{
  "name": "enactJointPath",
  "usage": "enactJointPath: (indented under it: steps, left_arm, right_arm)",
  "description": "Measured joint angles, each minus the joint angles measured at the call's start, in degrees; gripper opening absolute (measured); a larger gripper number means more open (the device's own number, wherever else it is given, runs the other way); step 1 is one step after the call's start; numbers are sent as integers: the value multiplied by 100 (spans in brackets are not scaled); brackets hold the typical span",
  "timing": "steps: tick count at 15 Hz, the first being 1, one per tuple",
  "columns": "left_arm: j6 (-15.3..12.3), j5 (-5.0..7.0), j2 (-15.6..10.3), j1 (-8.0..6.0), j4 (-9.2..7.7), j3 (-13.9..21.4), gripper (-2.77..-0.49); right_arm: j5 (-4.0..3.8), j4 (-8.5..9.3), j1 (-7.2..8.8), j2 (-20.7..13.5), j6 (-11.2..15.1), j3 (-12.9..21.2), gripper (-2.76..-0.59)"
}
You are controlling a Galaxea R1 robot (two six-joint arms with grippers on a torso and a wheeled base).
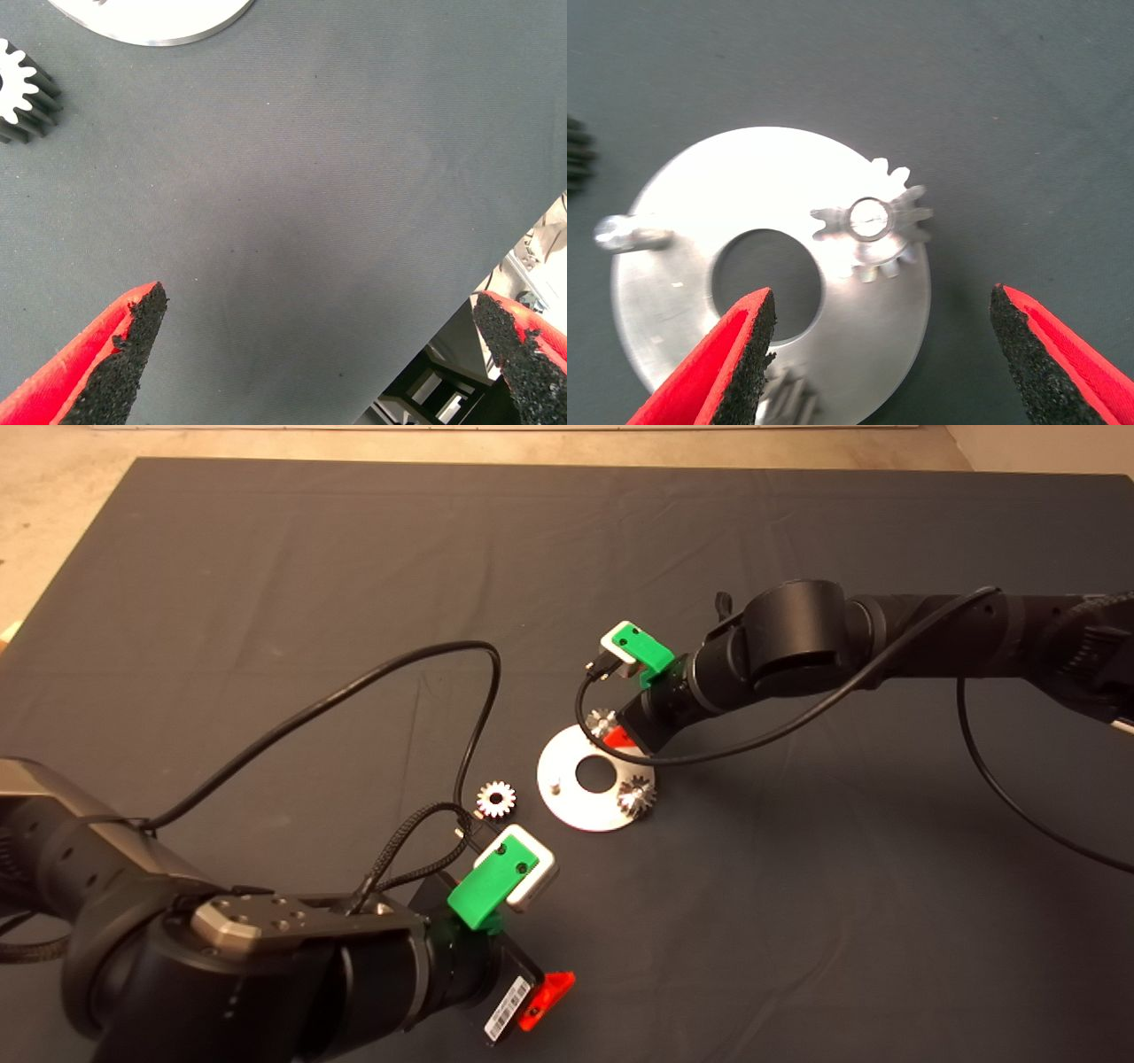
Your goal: Install three planetary gears onto the carrier pins
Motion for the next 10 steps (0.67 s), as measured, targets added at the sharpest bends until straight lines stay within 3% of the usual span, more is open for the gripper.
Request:
enactJointPath:
  steps: [2,3,5,6,8,10]
  left_arm:
    - [0,0,-2,-2,0,0,-75]
    - [0,0,-2,-2,0,0,-75]
    - [0,0,-2,-2,0,0,-75]
    - [0,0,-2,-2,0,0,-75]
    - [0,-1,0,-4,1,0,-75]
    - [1,0,-2,-17,-5,0,-75]
  right_arm:
    - [105,66,67,-448,132,367,-158]
    - [113,71,127,-757,160,486,-158]
    - [82,71,226,-1380,204,738,-145]
    - [15,71,249,-1700,226,986,-144]
    - [7,71,246,-2076,339,1780,-144]
    - [79,82,254,-2414,610,2714,-131]
